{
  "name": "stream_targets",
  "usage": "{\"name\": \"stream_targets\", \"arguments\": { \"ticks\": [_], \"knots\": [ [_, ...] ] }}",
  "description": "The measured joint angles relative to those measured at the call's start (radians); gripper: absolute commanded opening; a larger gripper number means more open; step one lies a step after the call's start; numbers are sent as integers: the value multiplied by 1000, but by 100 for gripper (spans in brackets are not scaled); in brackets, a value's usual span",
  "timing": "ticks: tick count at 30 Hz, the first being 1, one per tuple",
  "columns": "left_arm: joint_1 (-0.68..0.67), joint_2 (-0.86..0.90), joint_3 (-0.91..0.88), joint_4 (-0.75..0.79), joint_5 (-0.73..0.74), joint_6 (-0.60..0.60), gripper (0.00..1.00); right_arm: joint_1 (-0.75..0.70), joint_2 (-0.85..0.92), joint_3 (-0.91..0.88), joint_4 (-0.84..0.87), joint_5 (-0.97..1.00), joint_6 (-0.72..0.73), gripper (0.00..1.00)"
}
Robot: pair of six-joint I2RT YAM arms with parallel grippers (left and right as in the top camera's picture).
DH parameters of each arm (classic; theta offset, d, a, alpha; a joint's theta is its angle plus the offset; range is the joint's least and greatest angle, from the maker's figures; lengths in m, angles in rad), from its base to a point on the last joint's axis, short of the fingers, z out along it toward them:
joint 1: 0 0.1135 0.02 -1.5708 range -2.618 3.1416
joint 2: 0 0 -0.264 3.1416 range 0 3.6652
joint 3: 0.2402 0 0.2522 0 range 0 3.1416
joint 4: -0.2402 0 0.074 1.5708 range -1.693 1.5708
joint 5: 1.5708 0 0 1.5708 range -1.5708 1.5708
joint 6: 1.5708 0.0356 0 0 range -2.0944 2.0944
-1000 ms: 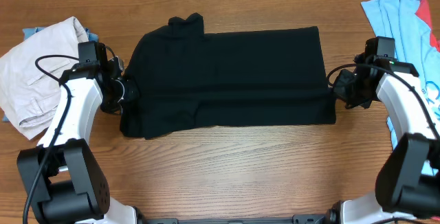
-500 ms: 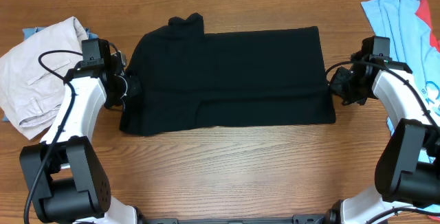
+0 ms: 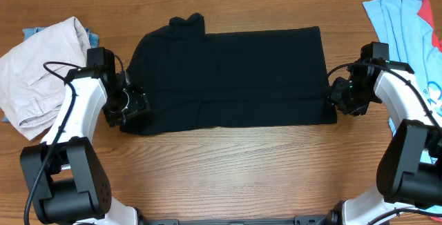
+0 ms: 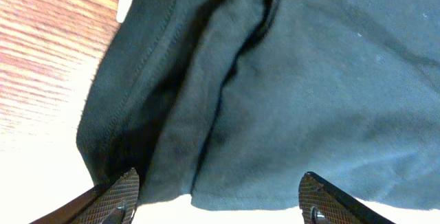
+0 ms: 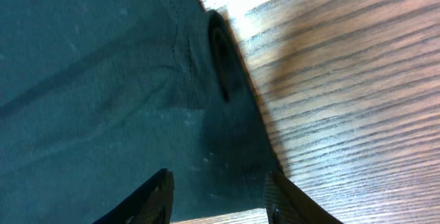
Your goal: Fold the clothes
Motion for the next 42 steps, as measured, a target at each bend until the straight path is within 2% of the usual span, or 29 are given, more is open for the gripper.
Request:
{"name": "stream_targets", "arguments": {
  "ticks": [8, 10, 11, 12, 13, 17, 25, 35, 42],
  "knots": [
    [0, 0, -106, 101, -19, 0, 75, 0, 0, -80, 32, 0, 0, 45],
    [0, 0, -132, 119, -22, 0, 74, 0, 0, -110, 55, 0, 0, 36],
    [0, 0, -148, 133, -24, 0, 73, 0, 0, -126, 64, 0, 0, 30],
    [0, 0, -158, 142, -26, 0, 72, 0, 0, -129, 69, 0, -7, 20],
    [0, 0, -172, 154, -26, 0, 72, 0, 0, -143, 73, 0, -1, 15],
    [0, 0, -208, 169, -53, -2, 71, 0, 0, -154, 65, 0, -1, 4],
    [0, 0, -212, 147, -169, -23, 70, 0, 0, -154, 4, 11, 14, 4],
    [45, 0, -213, 26, -250, -26, 68, 0, 0, -158, -223, 98, 108, 4],
    [54, 0, -213, 15, -321, -36, 72, 0, 0, -159, -250, 102, 119, 4]
  ]
}}
